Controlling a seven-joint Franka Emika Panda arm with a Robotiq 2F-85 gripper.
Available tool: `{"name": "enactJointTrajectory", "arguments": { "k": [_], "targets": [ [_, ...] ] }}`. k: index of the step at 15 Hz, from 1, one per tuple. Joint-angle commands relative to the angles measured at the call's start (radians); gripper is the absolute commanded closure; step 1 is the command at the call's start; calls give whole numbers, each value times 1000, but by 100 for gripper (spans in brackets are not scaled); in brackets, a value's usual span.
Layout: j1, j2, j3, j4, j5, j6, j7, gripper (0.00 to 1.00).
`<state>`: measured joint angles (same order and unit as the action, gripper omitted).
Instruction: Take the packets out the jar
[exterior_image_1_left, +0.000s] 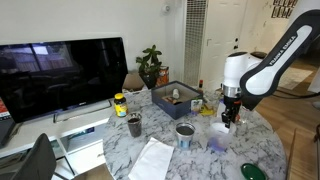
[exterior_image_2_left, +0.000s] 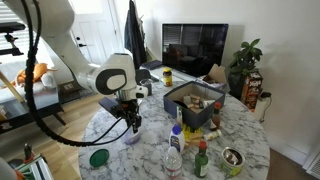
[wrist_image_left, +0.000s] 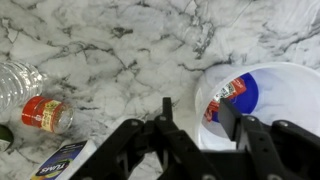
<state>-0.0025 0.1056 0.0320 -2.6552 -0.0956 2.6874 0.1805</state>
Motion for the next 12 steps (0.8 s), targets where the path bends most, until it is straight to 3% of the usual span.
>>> {"name": "enactJointTrajectory", "arguments": {
  "k": [1,4,9,12],
  "targets": [
    [13,50,-7,23,45,1,-8,80],
    [16,45,-8,32,63,-33,6,99],
    [38,-55,-23,46,2,-195,101,99],
    [61,-177,-7,69,-144,-377,282,99]
  ]
}}
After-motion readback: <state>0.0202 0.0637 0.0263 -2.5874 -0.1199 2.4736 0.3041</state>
